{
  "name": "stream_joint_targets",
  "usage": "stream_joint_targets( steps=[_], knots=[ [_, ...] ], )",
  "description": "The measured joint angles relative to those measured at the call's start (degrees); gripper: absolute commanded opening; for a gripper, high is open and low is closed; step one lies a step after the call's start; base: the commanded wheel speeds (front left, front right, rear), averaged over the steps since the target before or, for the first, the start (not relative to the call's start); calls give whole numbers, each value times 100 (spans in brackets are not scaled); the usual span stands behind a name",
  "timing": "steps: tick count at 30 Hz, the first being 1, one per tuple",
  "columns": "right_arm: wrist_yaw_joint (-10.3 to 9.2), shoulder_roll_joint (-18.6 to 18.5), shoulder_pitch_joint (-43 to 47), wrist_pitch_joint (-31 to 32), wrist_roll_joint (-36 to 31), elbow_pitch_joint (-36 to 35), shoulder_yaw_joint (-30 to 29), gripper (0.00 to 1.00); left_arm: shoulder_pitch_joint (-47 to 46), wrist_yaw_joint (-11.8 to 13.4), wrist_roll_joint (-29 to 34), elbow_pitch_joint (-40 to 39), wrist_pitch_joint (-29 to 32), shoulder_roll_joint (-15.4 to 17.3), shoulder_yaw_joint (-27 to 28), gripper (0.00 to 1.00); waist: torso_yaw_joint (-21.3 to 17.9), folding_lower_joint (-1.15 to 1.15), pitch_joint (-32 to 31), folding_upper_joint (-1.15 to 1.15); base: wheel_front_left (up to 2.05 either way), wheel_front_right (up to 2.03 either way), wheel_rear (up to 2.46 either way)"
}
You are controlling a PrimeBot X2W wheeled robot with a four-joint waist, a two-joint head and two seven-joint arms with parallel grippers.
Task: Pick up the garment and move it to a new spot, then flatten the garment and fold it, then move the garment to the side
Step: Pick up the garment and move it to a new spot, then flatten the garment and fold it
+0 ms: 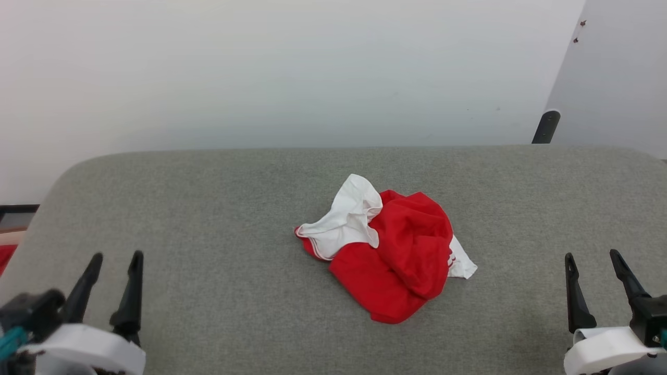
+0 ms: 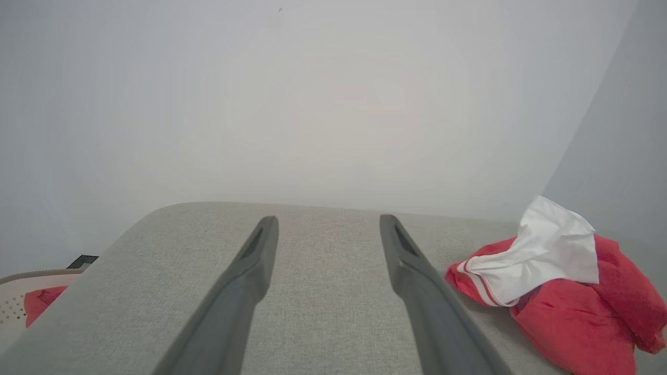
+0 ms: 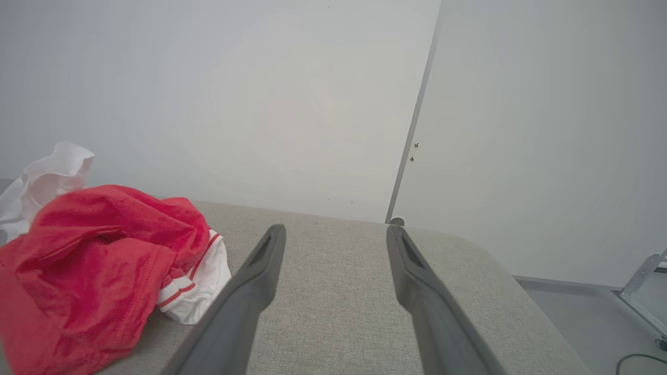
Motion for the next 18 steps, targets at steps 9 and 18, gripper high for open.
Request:
stream_joint_targets(
  steps=[9, 18],
  knots=[
    [0, -19, 86, -68, 1, 77, -64, 100, 383, -176, -97, 164, -189, -220, 402, 100, 49, 0, -5, 0, 0, 0, 0],
    [0, -33, 82, -75, 3, 102, -13, 100, 428, -307, -44, 141, -207, -297, 532, 100, 66, 0, 41, 0, 0, 0, 0]
  ],
)
